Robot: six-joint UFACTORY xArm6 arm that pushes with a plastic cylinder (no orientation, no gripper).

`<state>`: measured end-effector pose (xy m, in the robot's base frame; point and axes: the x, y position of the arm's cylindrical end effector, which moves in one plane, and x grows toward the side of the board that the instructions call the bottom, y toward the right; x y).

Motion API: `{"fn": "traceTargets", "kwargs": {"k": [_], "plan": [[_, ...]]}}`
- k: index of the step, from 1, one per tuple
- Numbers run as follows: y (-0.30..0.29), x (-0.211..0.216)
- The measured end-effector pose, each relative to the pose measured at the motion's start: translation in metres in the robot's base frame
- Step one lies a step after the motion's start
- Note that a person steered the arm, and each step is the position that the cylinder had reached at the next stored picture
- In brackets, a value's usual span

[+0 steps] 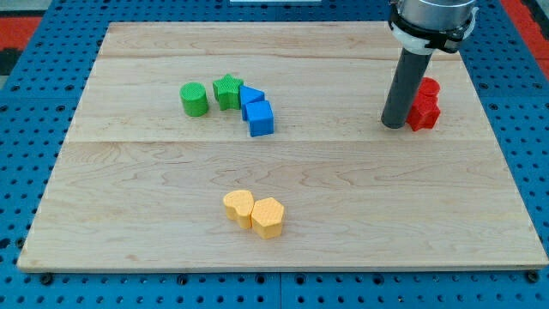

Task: Move the green blocks at the top left corner of the board

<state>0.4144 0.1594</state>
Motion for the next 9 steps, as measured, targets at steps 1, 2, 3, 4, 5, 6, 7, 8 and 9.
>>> {"fn": "traceTargets", "kwargs": {"k": [1, 2, 3, 4, 5, 6, 7, 8, 9], "plan": [[0.0, -0.011], [0.0, -0.024], [0.0, -0.027], [-0.006, -0.029], [-0.006, -0.073], [-0.031, -0.108], [-0.069, -0.126], [-0.082, -0.132], [-0.082, -0.133]]}}
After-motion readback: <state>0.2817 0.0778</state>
